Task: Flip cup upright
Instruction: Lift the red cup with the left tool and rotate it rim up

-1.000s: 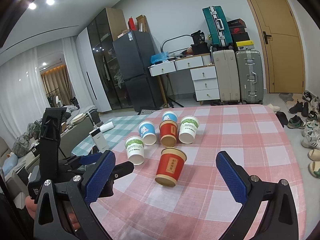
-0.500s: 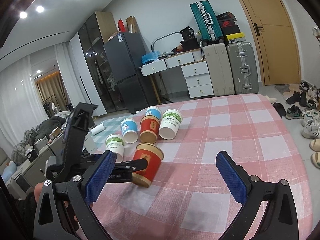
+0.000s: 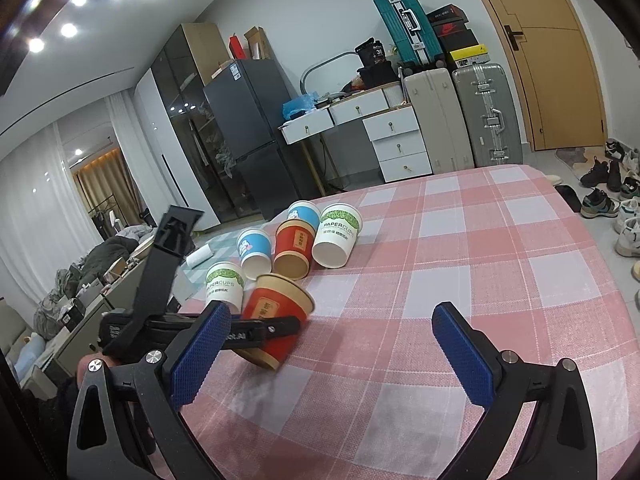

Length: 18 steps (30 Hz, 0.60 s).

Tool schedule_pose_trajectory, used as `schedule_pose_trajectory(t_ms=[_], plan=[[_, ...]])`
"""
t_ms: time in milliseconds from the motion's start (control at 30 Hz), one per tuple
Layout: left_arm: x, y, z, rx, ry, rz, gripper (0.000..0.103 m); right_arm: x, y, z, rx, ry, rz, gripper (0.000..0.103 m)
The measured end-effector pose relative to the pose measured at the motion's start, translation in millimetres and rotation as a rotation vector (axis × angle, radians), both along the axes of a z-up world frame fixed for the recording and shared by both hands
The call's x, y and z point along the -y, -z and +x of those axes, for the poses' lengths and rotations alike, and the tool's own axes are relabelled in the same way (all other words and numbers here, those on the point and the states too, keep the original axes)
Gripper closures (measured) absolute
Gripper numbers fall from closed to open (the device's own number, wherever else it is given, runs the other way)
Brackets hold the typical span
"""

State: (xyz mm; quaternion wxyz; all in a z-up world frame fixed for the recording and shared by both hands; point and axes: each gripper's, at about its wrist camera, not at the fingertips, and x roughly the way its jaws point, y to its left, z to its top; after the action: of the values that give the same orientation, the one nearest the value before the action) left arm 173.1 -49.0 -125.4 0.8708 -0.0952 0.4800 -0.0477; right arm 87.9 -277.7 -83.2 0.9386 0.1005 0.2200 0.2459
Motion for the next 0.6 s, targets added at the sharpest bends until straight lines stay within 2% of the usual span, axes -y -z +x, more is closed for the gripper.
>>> schedule_pose_trajectory(t_ms=[167,333,500,600], plan=[[-2.1,-39.7,-37.3,0.088,0.021,0.018,0.044,-3.6,-9.0,-16.5,0.008,0.004,0.013,0.000],[-14.0,-66.6,-79.9,0.106,0.033,0.011,0.044,-12.3,-19.2,-40.0,0.031,0.002,0.011,0.000],[-30.5,-78.0,-131.2,0.109,0.045,0.021,0.044,-23.1,-24.0,-61.9,0.045,-0.013,-0.006,0.000],[-38.8,-69.4,-153.8,0.083,0.037,0.011,0.044,-30.0,-23.3,-72.3,0.040,-0.022,-0.015,0.000]])
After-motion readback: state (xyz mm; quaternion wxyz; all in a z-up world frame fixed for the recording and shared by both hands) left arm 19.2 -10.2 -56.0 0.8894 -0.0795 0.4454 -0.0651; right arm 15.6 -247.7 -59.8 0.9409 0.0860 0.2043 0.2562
